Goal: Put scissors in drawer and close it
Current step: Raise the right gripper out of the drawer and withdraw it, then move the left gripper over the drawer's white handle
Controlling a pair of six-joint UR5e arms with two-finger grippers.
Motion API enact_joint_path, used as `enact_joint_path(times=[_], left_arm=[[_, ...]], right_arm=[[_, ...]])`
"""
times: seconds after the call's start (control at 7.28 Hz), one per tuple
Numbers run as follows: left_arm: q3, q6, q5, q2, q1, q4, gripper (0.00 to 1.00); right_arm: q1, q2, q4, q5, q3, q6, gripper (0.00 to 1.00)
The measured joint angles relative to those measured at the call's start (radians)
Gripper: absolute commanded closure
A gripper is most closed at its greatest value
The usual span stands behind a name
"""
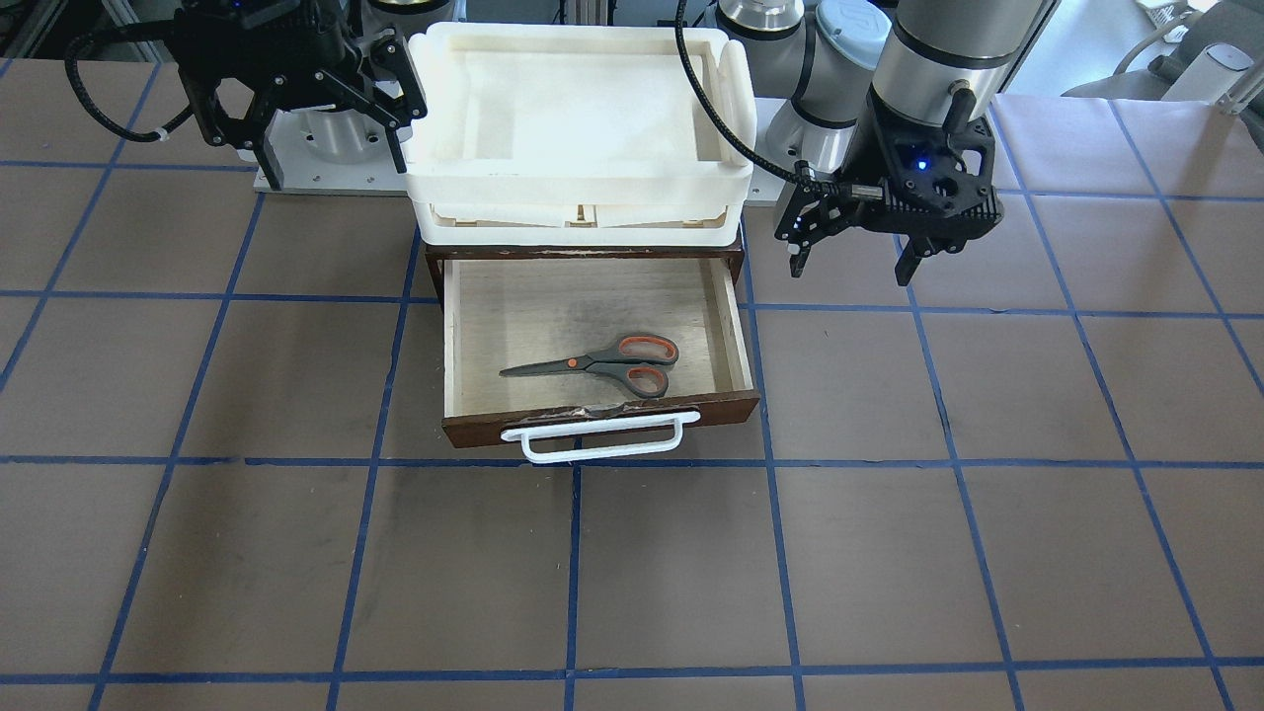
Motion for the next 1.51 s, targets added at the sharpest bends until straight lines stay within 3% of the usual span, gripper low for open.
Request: enact_joint_path(times=[0.69, 1.51], left_arm=[[0.183, -0.031, 0.037, -0.276, -0.143, 0.07, 0.0], [0.199, -0.263, 0.031, -0.403, -0.215, 0.187, 0.0]], right_arm=[[-0.002, 0.0, 0.001, -0.002, 0.0, 0.114, 0.0], [-0.003, 0.007, -0.012, 0.001, 0.001, 0.115, 0.0]])
